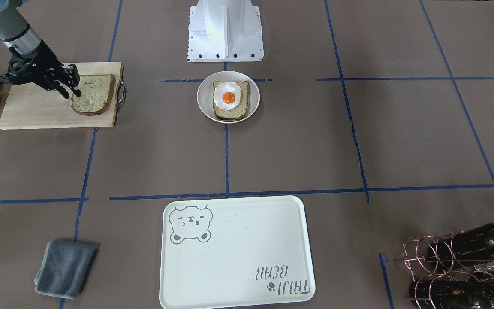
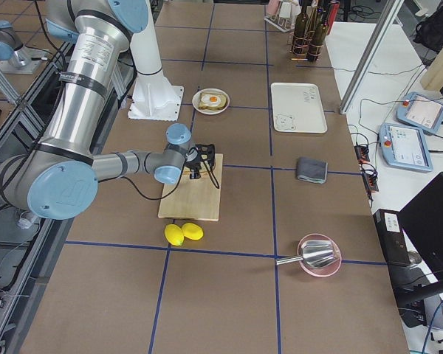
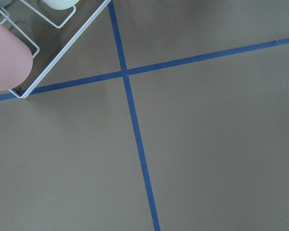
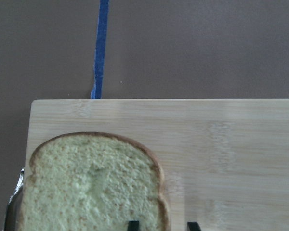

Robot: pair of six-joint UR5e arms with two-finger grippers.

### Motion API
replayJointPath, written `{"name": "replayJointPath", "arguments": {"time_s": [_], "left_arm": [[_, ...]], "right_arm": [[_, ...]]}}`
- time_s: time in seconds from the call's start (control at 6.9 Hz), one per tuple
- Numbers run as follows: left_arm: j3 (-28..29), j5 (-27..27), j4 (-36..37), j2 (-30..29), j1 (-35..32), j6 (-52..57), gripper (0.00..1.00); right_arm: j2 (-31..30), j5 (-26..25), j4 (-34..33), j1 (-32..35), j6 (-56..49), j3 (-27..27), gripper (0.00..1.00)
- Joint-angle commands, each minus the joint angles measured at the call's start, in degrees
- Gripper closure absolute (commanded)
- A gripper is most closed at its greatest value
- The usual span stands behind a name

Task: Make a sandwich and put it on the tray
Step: 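Reach the right gripper down to the bread slice on the cutting board and grasp it, then carry the bread slice with the right gripper and lay it on the egg toast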

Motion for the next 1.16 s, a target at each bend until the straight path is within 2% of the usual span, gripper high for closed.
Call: {"name": "replayJointPath", "arguments": {"time_s": [0.0,0.58,1.01], "left_arm": [[-0.06,0.0,0.0,0.1,-0.09,0.1,0.0],[-0.76,0.09,0.0,0.1,-0.45,0.1,0.0],[-0.85,0.09,0.0,0.19,-0.71,0.1,0.0]], "right_arm": [[0.16,0.04,0.04,-0.46,0.0,-0.06,0.98],[0.25,0.13,0.13,-0.2,0.0,1.69,1.0],[0.94,0.05,0.13,0.07,0.0,7.22,1.0]]}}
